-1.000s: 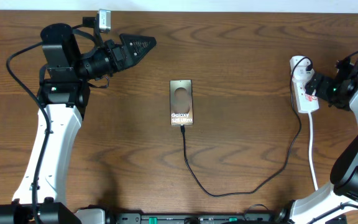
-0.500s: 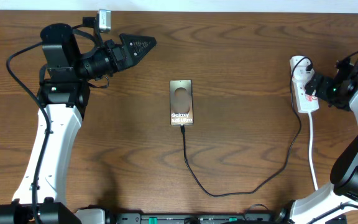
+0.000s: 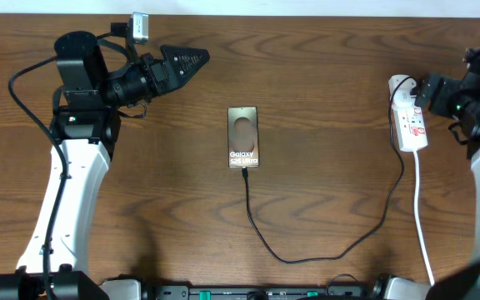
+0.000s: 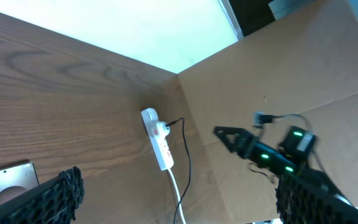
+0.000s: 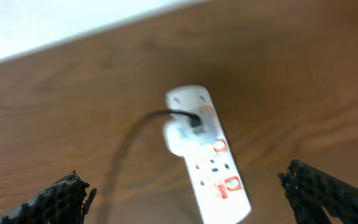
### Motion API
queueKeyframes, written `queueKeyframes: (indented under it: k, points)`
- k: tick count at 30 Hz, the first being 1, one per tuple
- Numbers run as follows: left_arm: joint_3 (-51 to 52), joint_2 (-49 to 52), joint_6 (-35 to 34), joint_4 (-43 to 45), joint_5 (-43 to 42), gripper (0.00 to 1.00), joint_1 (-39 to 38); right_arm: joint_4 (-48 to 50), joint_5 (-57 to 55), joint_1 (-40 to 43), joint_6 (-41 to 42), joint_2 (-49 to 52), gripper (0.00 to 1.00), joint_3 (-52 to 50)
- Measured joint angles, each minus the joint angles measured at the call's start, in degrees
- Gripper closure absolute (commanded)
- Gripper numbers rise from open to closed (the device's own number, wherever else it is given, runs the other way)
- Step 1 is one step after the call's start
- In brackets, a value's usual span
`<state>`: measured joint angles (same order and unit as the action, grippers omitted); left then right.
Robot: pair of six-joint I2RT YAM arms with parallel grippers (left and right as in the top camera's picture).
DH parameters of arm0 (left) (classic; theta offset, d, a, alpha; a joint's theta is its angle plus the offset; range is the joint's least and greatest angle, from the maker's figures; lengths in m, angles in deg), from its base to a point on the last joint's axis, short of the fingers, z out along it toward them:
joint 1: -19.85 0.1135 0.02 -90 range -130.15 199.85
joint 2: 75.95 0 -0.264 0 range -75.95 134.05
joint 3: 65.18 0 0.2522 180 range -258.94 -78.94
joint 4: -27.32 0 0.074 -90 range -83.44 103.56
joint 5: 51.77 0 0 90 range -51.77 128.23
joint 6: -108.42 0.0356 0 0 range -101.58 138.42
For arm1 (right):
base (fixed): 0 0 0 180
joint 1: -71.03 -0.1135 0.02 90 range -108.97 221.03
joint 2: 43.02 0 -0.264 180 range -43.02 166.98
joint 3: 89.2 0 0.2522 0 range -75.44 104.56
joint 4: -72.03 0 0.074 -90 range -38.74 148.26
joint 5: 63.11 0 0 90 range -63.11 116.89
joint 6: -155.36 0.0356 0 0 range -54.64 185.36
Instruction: Plug charger to phone and switch on socket
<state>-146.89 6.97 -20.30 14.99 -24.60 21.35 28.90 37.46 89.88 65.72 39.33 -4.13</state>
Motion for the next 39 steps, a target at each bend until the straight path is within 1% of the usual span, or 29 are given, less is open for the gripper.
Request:
queueKeyframes:
  k: [7, 12, 15, 19, 20, 21, 22, 26, 29, 33, 39]
  points:
    - [0.0, 0.0, 0.0, 0.02, 0.0, 0.0, 0.0, -0.02, -0.02, -8.87, -0.04, -10.12, 0.01, 0.0]
    - [0.0, 0.0, 0.0, 0.0, 0.0, 0.0, 0.0, 0.07, 0.04, -17.31, -0.09, -12.04, 0.01, -0.22]
    - [0.0, 0.0, -0.02, 0.0, 0.0, 0.0, 0.0, 0.26, 0.02, -22.38, -0.24, -12.35, 0.01, -2.47]
    - [0.0, 0.0, 0.0, 0.04, 0.02, 0.0, 0.0, 1.46, -1.53, -27.54, -2.8, -13.07, 0.01, -9.05]
    - [0.0, 0.0, 0.0, 0.0, 0.02, 0.0, 0.0, 1.22, -2.1, -28.55, -3.65, -13.7, 0.01, -12.33]
    - [0.0, 0.0, -0.02, 0.0, 0.0, 0.0, 0.0, 2.56, -2.49, -29.07, -4.07, -14.19, 0.01, -14.82]
    - [0.0, 0.0, 0.0, 0.0, 0.02, 0.0, 0.0, 4.13, -3.19, -29.38, -4.79, -15.13, 0.01, -20.37]
    - [0.0, 0.0, 0.0, 0.02, 0.02, 0.0, 0.0, 13.64, -3.96, -29.59, -5.62, -17.53, 0.01, -31.71]
    - [0.0, 0.0, 0.0, 0.02, 0.02, 0.0, 0.0, 16.15, -4.13, -29.59, -6.12, -19.04, 0.01, -36.41]
    - [0.0, 0.0, 0.0, 0.02, 0.02, 0.0, 0.0, 17.18, -4.2, -29.59, -6.82, -22.45, 0.01, -42.6]
    - [0.0, 0.0, 0.0, 0.0, 0.0, 0.0, 0.0, 27.52, -4.24, -29.59, -7.02, -27.41, 0.01, -50.23]
